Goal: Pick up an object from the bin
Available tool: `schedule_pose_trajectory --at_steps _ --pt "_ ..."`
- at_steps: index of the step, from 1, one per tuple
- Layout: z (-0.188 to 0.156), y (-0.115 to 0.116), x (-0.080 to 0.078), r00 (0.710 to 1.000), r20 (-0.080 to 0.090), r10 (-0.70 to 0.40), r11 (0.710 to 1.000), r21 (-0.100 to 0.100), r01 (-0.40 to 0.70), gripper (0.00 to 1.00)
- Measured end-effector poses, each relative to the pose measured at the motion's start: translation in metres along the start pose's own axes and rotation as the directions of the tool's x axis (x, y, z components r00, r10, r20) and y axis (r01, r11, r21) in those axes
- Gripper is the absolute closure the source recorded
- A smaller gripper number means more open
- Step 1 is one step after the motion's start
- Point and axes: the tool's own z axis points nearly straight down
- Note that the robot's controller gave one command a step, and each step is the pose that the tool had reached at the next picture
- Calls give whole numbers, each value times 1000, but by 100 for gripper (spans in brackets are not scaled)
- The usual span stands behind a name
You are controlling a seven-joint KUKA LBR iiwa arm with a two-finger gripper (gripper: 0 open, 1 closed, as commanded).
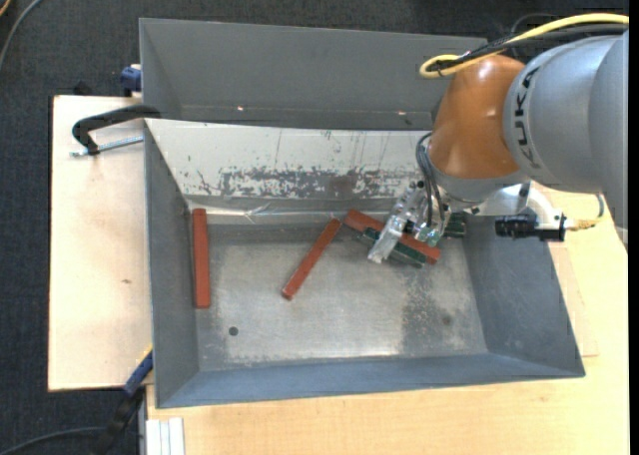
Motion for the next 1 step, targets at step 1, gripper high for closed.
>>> schedule_pose_trajectory --at_steps 1 --pt "-53 2 -2 1000 4 -2 1000 -2 2 100"
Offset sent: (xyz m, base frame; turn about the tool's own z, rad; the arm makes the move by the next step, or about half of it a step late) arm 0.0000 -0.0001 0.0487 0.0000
